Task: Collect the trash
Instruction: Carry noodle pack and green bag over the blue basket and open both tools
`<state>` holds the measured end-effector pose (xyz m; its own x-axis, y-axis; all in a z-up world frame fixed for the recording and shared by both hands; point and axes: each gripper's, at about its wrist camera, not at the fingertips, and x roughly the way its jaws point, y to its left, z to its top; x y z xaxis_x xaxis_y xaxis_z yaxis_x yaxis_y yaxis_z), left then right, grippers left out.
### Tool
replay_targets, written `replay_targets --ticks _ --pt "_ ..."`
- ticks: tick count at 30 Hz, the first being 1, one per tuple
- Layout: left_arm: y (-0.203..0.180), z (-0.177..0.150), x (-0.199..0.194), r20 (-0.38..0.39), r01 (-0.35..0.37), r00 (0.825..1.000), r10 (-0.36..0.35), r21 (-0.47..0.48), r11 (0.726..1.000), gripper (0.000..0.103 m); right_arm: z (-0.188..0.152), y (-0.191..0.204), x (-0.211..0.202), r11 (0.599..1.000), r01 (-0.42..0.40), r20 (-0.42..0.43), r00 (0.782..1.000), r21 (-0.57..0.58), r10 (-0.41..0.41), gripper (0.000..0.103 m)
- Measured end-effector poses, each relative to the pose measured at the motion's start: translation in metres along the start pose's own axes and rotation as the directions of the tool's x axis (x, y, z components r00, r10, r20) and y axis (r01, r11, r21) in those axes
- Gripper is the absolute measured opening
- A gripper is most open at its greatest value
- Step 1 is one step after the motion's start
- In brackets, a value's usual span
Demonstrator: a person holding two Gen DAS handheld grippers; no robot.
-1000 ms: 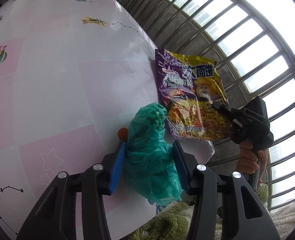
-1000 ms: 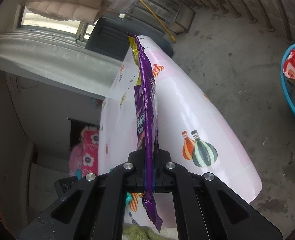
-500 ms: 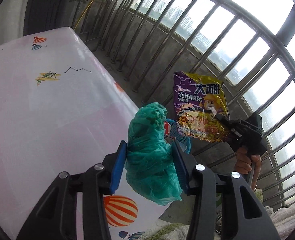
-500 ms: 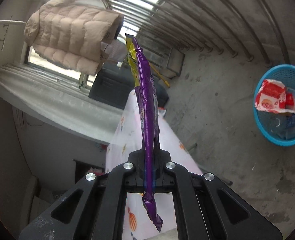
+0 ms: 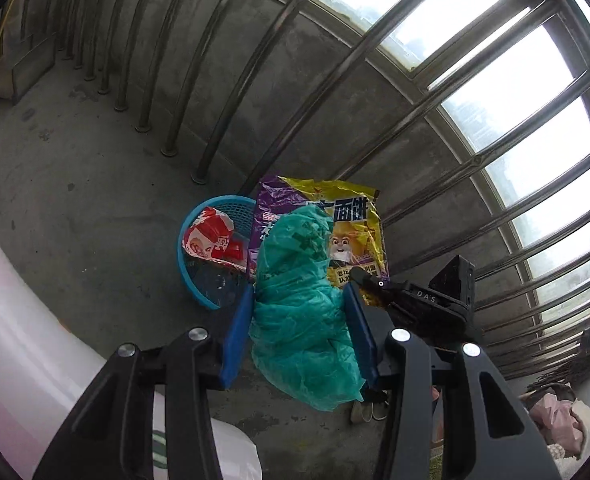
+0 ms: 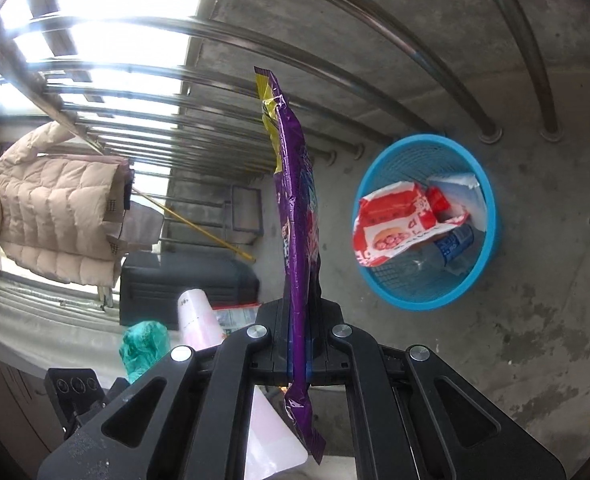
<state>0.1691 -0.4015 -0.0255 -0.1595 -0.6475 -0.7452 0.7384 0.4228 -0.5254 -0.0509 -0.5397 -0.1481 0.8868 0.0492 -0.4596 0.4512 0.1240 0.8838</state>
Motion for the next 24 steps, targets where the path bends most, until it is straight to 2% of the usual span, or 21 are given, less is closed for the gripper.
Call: replay_targets --ticks 4,5,6,7,8,11,13,14,17,20,24 --pt "-0.008 0.036 0.073 -0.074 -0.012 0.997 0.012 0.008 1.0 0.045 0.011 -0.019 0.016 0.999 0.023 -0.014 1.0 0.032 -0.022 0.005" --pt "-0.008 0.043 0.089 -0.081 -0.02 0.997 0.02 0.009 1.0 0.048 0.015 -0.023 0.022 0.999 0.023 -0.018 1.0 0.039 -0.022 0.006" --pt "-0.007 0.049 0.106 -0.087 -0.031 0.996 0.031 0.008 0.999 0.053 0.019 -0.029 0.028 0.999 0.021 -0.026 0.999 0.047 -0.02 0.006" --pt "-0.003 0.053 0.12 -0.093 -0.04 0.995 0.04 0.004 0.999 0.069 0.024 -0.036 0.037 0.998 0.023 -0.041 0.999 0.054 -0.021 0.009" --pt "0.0 0.057 0.133 -0.099 -0.054 0.994 0.053 -0.005 0.999 0.079 0.029 -0.045 0.047 0.997 0.039 -0.055 0.998 0.065 -0.035 0.023" --pt "0.012 0.062 0.152 -0.12 -0.1 0.988 0.095 -0.04 0.994 0.079 0.044 -0.079 0.072 0.979 0.181 -0.051 0.983 0.096 -0.177 0.051" --pt "0.019 0.06 0.146 -0.12 -0.086 0.99 0.077 -0.072 0.994 0.079 0.05 -0.095 0.082 0.944 0.318 -0.057 0.948 0.09 -0.314 0.052" --pt "0.022 0.059 0.139 -0.115 -0.071 0.991 0.061 -0.079 0.994 0.079 0.052 -0.1 0.082 0.934 0.347 -0.054 0.938 0.089 -0.343 0.052" --pt "0.032 0.054 0.106 -0.075 -0.06 0.996 0.053 -0.089 0.994 0.079 0.053 -0.098 0.068 0.935 0.342 -0.001 0.939 0.092 -0.344 0.054" --pt "0.04 0.051 0.067 -0.016 -0.057 0.998 0.056 -0.101 0.993 0.079 0.052 -0.083 0.049 0.92 0.387 0.084 0.917 0.053 -0.391 0.056" --pt "0.046 0.042 0.005 0.079 -0.055 0.995 0.064 -0.113 0.992 0.079 0.052 -0.05 0.03 0.913 0.407 0.187 0.899 -0.028 -0.395 0.056"
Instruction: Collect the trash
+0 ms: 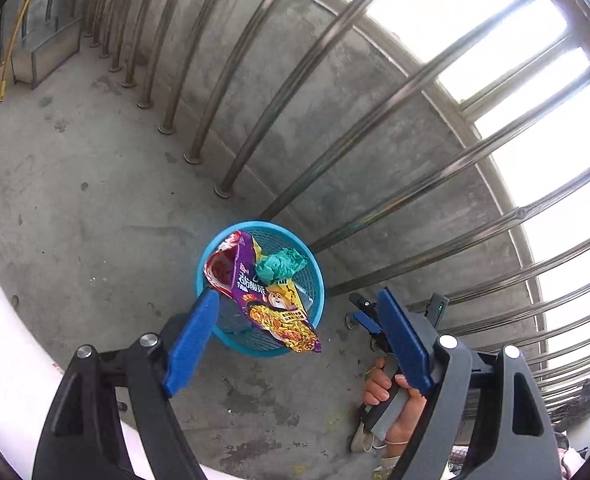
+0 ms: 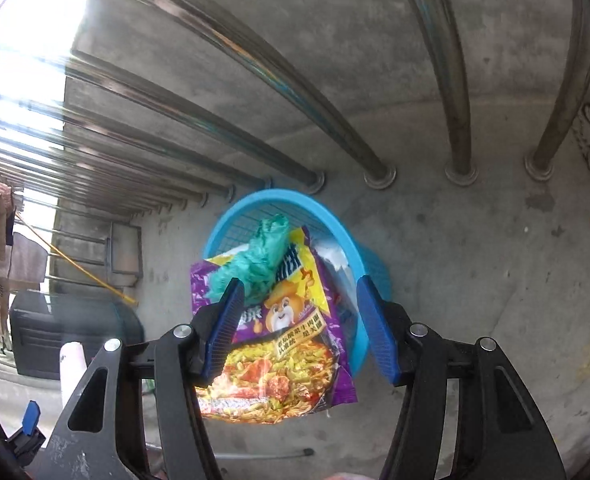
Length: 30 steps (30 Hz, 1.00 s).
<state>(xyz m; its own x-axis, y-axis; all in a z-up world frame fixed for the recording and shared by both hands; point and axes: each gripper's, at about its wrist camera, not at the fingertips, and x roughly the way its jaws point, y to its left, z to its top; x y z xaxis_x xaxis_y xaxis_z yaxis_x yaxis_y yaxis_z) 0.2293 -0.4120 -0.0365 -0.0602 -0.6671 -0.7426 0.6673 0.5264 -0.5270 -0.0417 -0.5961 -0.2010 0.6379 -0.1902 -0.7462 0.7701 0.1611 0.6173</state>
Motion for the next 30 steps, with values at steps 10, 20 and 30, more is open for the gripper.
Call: replay_targets --ticks 10,20,30 --pt "0.054 -0.087 -0.168 0.276 -0.235 0.933 0.233 -0.025 0.972 0.081 -0.012 0.048 -0.022 0.986 -0.031 0.049 0.998 -0.166 0.04 0.056" --pt "0.077 -0.22 -0.29 0.455 -0.433 0.72 0.524 -0.296 0.852 0.097 -0.068 0.153 -0.072 0.888 -0.092 0.085 0.986 -0.45 0.145 0.066" --pt "0.052 -0.308 -0.323 0.378 -0.552 0.42 0.825 -0.616 0.563 0.097 -0.176 0.256 -0.135 0.565 -0.144 0.03 0.957 -0.812 0.287 0.091"
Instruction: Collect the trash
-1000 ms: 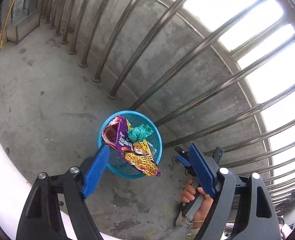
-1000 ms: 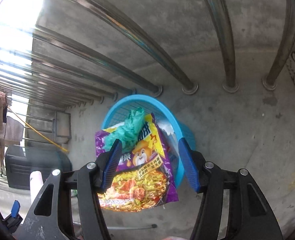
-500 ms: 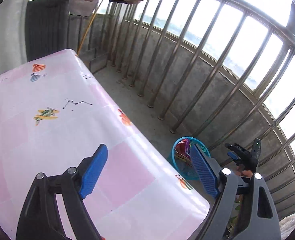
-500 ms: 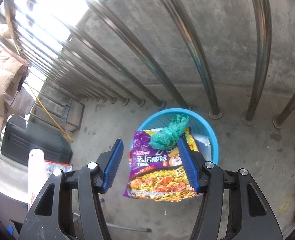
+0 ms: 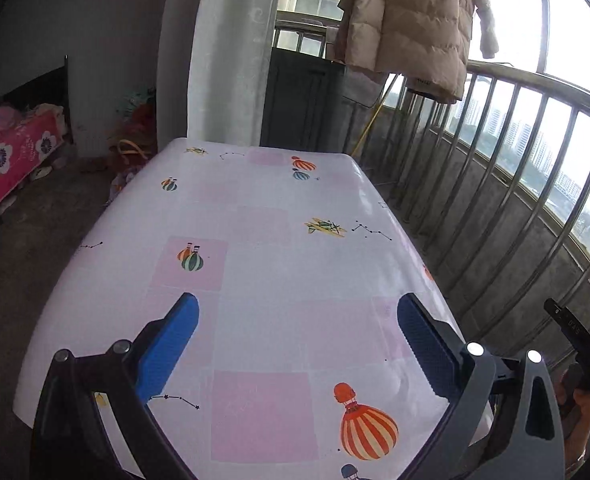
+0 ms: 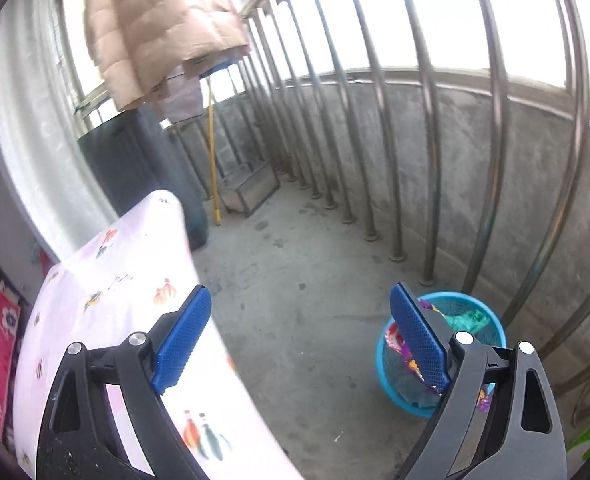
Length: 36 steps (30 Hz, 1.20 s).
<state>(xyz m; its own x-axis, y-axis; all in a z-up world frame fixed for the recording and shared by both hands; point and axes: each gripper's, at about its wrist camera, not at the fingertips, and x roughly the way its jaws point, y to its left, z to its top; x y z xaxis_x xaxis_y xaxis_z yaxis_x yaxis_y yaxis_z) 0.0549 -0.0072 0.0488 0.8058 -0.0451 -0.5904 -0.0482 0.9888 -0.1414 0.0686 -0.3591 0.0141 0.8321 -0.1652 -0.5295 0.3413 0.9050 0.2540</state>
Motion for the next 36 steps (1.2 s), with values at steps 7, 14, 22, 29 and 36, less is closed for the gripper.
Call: replay_targets --ticks 7,14,22,29,36 --pt "0.006 -0.014 -0.03 0.06 -0.128 0.99 0.124 0.067 0.989 0.097 -0.012 0.067 -0.029 0.976 -0.062 0.044 0.996 -0.208 0.073 0.095" --pt "0.019 -0.015 -0.033 0.047 -0.156 0.987 0.154 0.023 0.988 0.097 -0.029 0.106 -0.037 0.962 -0.151 -0.044 0.988 -0.226 0.145 0.095" --pt "0.029 -0.02 -0.036 0.02 -0.161 0.987 0.162 -0.005 0.987 0.097 -0.021 0.133 -0.079 0.959 -0.172 0.035 0.982 -0.223 0.185 0.095" --pt "0.038 -0.022 -0.02 -0.051 -0.224 0.974 0.222 -0.041 0.974 0.097 -0.027 0.162 -0.083 0.932 -0.161 0.078 0.978 -0.325 0.196 0.095" --pt "0.043 -0.034 -0.008 -0.125 -0.247 0.963 0.238 -0.062 0.967 0.097 -0.051 0.17 -0.065 0.903 -0.161 -0.052 0.987 -0.399 0.153 0.095"
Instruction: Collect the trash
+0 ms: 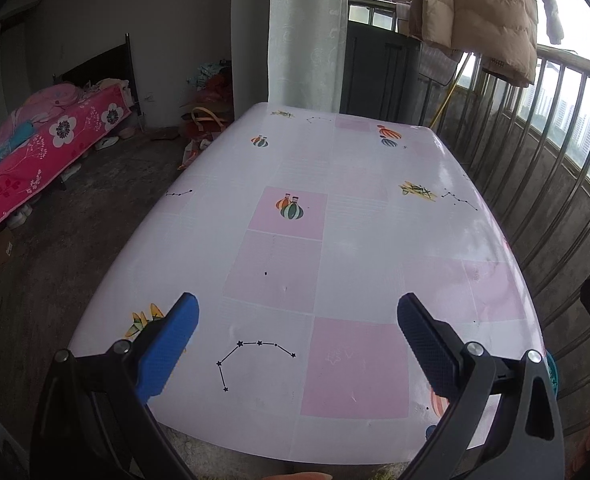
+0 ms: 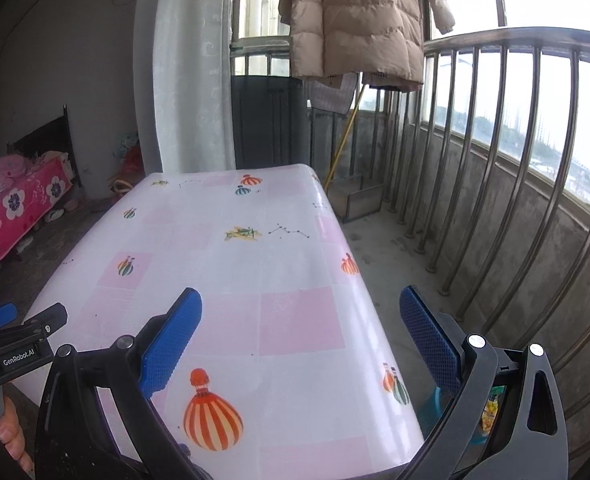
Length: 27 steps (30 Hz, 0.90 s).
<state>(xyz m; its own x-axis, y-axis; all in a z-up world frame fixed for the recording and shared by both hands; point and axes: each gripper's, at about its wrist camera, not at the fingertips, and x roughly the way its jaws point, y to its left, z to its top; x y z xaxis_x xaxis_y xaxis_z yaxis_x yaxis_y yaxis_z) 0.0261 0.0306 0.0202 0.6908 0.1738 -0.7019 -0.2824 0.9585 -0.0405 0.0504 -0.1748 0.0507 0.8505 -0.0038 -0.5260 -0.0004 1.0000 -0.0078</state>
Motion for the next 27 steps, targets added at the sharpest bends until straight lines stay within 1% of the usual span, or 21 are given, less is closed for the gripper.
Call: replay_targets --ticks 2,4,10,14,18,21,27 --pt "-0.002 -0.004 0.004 -0.025 0.012 1.0 -0.012 0.0 1.0 0.097 -0.005 0.0 0.001 1.0 0.003 -0.045 0.999 -0.017 -0.004 0.095" --pt "-0.006 -0.007 0.007 -0.046 0.024 0.999 -0.023 0.016 1.0 0.097 -0.011 0.0 0.003 0.999 0.031 -0.085 0.996 -0.031 -0.033 0.095" --pt "-0.029 -0.014 0.014 -0.095 0.079 0.993 -0.07 0.094 0.992 0.097 -0.034 -0.019 0.004 0.996 0.083 -0.182 0.98 0.039 -0.074 0.095" --pt "-0.041 -0.015 0.02 -0.122 0.101 0.989 -0.087 0.111 0.989 0.097 -0.042 -0.028 0.004 0.99 0.135 -0.23 0.966 0.047 -0.121 0.095" --pt "-0.055 -0.014 0.023 -0.134 0.123 0.985 -0.105 0.132 0.984 0.097 -0.048 -0.04 0.006 0.984 0.17 -0.26 0.954 0.056 -0.15 0.095" --pt "-0.065 -0.013 0.024 -0.137 0.137 0.984 -0.117 0.148 0.979 0.097 -0.049 -0.051 0.003 0.98 0.184 -0.277 0.948 0.082 -0.155 0.095" --pt "-0.08 -0.011 0.028 -0.152 0.155 0.98 -0.132 0.151 0.976 0.097 -0.052 -0.068 0.001 0.966 0.236 -0.294 0.935 0.106 -0.196 0.095"
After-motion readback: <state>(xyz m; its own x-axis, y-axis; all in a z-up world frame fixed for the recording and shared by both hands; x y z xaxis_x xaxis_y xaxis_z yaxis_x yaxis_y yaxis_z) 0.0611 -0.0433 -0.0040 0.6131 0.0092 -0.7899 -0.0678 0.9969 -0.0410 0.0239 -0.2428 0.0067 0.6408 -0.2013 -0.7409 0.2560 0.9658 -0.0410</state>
